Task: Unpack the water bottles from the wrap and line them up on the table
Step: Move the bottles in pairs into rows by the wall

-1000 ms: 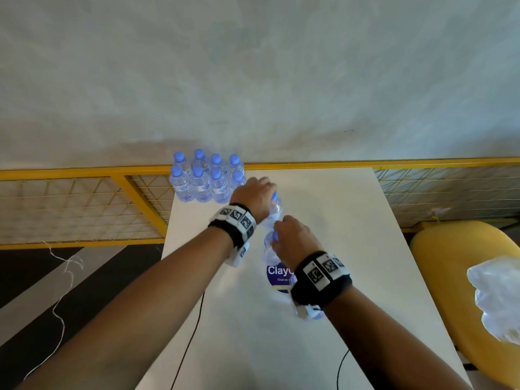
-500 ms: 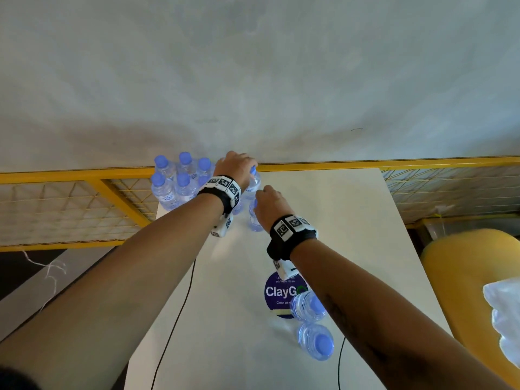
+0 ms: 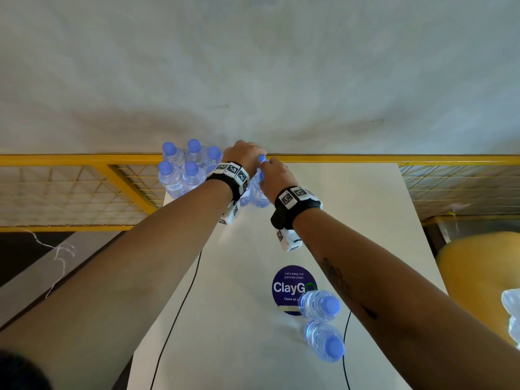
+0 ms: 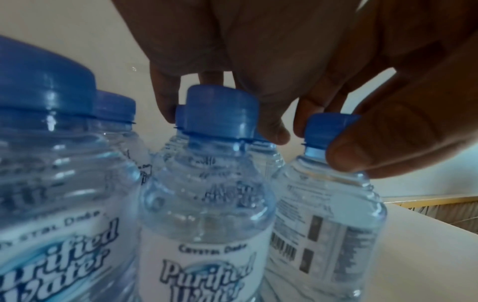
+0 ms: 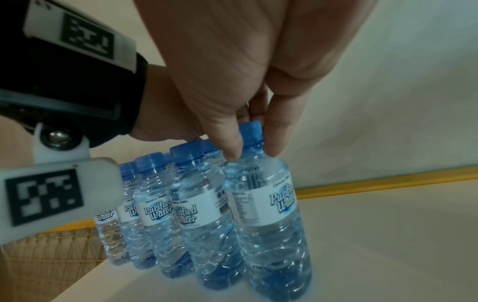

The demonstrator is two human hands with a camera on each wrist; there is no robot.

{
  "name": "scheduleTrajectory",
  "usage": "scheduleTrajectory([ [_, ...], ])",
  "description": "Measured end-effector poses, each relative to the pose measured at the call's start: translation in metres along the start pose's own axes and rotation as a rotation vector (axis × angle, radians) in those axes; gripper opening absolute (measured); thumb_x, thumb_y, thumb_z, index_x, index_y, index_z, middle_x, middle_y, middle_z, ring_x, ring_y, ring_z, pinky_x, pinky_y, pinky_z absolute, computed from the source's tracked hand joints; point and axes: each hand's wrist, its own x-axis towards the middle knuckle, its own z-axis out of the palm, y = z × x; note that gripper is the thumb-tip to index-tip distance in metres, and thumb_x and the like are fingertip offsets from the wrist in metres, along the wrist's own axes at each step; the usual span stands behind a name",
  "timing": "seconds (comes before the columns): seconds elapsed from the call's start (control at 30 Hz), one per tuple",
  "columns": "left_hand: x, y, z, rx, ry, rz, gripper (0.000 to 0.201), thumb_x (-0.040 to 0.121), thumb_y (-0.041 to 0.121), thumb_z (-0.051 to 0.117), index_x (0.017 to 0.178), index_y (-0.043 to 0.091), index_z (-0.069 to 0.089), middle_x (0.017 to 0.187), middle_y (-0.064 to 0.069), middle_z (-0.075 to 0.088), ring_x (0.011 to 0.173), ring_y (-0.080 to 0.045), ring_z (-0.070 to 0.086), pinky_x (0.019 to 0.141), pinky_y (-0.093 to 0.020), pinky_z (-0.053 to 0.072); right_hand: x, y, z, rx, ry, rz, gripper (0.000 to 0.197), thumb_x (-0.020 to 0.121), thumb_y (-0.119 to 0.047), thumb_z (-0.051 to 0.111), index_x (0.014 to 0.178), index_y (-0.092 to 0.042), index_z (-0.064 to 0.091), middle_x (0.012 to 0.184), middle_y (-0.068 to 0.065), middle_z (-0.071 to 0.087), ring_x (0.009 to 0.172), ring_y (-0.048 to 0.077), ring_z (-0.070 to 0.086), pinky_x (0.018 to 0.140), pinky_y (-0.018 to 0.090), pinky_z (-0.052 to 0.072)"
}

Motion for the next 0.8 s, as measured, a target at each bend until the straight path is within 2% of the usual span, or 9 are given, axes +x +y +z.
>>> scheduleTrajectory([
  [0.13,0.001,0.002,-0.001,-0.109,-0.026,-0.048,0.024,0.094,0.020,0.062,0.114,0.024,0.075,0.119,-0.010,0.075,0.112,-0.035,0.070,0.098,-0.046,0.056,-0.001,-0.001,0.000,0.097,-0.009,0.033,0.027,0.098,-0.017,0.052,0.123,-0.009,0.057,0.122,0.004,0.058,0.115,0.021,0.051,0.094,0.030,0.048],
  [0.2,-0.001,0.000,0.000,-0.096,-0.052,-0.055,0.032,0.097,0.027,0.061,0.127,0.027,0.070,0.128,-0.010,0.071,0.117,-0.035,0.068,0.101,-0.044,0.055,-0.002,-0.001,0.000,0.125,-0.006,0.051,0.028,0.096,-0.015,0.053,0.123,-0.009,0.056,0.123,0.006,0.058,0.114,0.023,0.052,0.094,0.032,0.046],
  [0.27,-0.005,0.001,0.000,-0.068,-0.073,-0.056,0.032,0.097,0.031,0.059,0.129,0.028,0.065,0.127,-0.012,0.067,0.118,-0.038,0.065,0.102,-0.046,0.053,-0.007,0.001,-0.003,0.153,-0.033,0.070,0.031,0.096,-0.016,0.054,0.126,-0.007,0.053,0.126,0.010,0.055,0.116,0.027,0.051,0.096,0.035,0.046],
  [0.4,-0.026,0.012,-0.006,0.033,-0.021,-0.035,0.059,0.098,0.029,0.056,0.154,0.026,0.038,0.149,-0.004,0.049,0.143,-0.032,0.040,0.111,-0.059,0.038,-0.038,0.010,-0.010,0.277,-0.062,0.096,0.053,0.089,-0.019,0.068,0.134,-0.005,0.044,0.129,0.011,0.049,0.119,0.027,0.050,0.098,0.032,0.041],
  [0.47,-0.045,0.028,-0.012,-0.007,0.043,0.005,0.058,0.098,0.027,0.055,0.154,0.022,0.042,0.152,-0.002,0.049,0.145,-0.028,0.037,0.114,-0.060,0.034,-0.066,0.016,-0.015,0.325,-0.030,0.098,0.055,0.084,-0.020,0.073,0.133,-0.010,0.049,0.126,0.008,0.051,0.115,0.027,0.054,0.097,0.032,0.042],
  [0.53,-0.071,0.048,-0.015,-0.074,0.075,0.066,0.047,0.096,0.028,0.057,0.143,0.021,0.057,0.153,-0.002,0.051,0.146,-0.027,0.038,0.116,-0.058,0.031,-0.100,0.021,-0.021,0.328,-0.021,0.072,0.048,0.083,-0.024,0.075,0.127,-0.014,0.057,0.122,0.005,0.054,0.111,0.024,0.057,0.099,0.030,0.041],
  [0.6,-0.100,0.072,-0.015,-0.083,0.123,0.129,0.034,0.093,0.032,0.057,0.123,0.022,0.070,0.146,0.000,0.058,0.141,-0.028,0.044,0.112,-0.056,0.036,-0.141,0.025,-0.032,0.347,-0.007,0.049,0.043,0.081,-0.027,0.077,0.120,-0.016,0.062,0.119,0.002,0.056,0.104,0.019,0.059,0.095,0.028,0.044],
  [0.67,-0.131,0.097,-0.012,-0.137,0.133,0.198,0.035,0.090,0.038,0.054,0.113,0.021,0.073,0.136,0.000,0.064,0.132,-0.028,0.052,0.106,-0.054,0.045,-0.187,0.030,-0.043,0.370,0.010,0.038,0.040,0.080,-0.028,0.079,0.116,-0.019,0.065,0.113,-0.002,0.059,0.097,0.016,0.061,0.089,0.027,0.047],
  [0.8,-0.192,0.155,-0.002,-0.317,-0.149,0.342,0.039,0.094,0.042,0.064,0.126,0.021,0.071,0.133,0.000,0.065,0.120,-0.022,0.063,0.105,-0.041,0.050,-0.280,0.041,-0.053,0.319,-0.152,0.073,0.031,0.079,-0.029,0.075,0.108,-0.028,0.065,0.099,-0.005,0.062,0.092,0.017,0.062,0.087,0.034,0.051],
])
